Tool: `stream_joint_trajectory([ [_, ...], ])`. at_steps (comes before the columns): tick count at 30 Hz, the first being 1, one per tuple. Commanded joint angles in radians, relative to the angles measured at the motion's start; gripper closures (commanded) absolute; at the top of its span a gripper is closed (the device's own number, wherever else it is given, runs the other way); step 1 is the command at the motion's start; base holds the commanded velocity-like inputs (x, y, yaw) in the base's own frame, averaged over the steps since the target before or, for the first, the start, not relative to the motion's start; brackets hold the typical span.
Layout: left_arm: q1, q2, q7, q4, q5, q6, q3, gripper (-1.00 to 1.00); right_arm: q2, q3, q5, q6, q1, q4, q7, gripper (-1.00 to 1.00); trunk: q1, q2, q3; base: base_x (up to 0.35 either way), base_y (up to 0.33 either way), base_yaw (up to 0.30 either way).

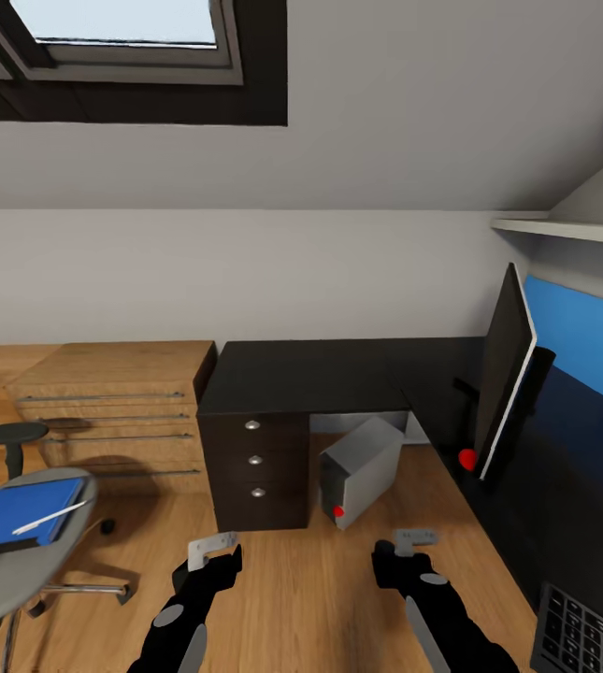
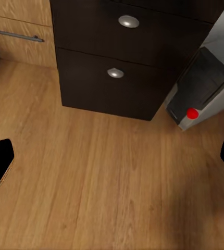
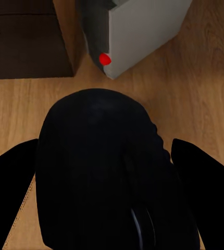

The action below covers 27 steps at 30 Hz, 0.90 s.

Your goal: In the bedroom, organize the workspace by keeping the computer under the desk, ensuring the monitor is on the desk, placing the keyboard on the desk next to the monitor, placing the mouse on the desk next to the keyboard, moving the folder from the swivel chair onto the desk next to the mouse, stacking the notebook on top of the folder with the pen on top of the notebook, and positioning the swivel chair next to the desk.

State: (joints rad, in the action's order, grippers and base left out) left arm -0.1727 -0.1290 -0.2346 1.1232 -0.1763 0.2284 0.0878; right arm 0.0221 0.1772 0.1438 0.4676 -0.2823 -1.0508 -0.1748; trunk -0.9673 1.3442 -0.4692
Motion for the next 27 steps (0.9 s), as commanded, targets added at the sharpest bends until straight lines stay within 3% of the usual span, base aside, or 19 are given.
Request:
stream_joint_trajectory([
  [1, -0.001, 0.000, -0.008, 0.001, -0.010, 0.004, 0.003, -1.00, -0.001, 0.003, 0.010, 0.003, -0.001, -0.002, -0.009, 1.00, 0.000, 0.001, -0.001, -0.004, 0.036, 0.255],
  [19, -0.001, 0.000, -0.008, 0.001, -0.008, 0.005, 0.003, -1.00, 0.001, 0.007, 0.010, -0.001, 0.000, -0.002, -0.011, 1.00, 0.000, 0.001, 0.000, 0.004, 0.005, 0.276],
  [27, -0.001, 0.000, -0.008, 0.002, -0.008, 0.002, 0.004, -1.00, 0.000, 0.006, 0.010, 0.000, 0.000, -0.008, -0.009, 1.00, 0.000, 0.001, -0.001, 0.241, 0.083, 0.117],
])
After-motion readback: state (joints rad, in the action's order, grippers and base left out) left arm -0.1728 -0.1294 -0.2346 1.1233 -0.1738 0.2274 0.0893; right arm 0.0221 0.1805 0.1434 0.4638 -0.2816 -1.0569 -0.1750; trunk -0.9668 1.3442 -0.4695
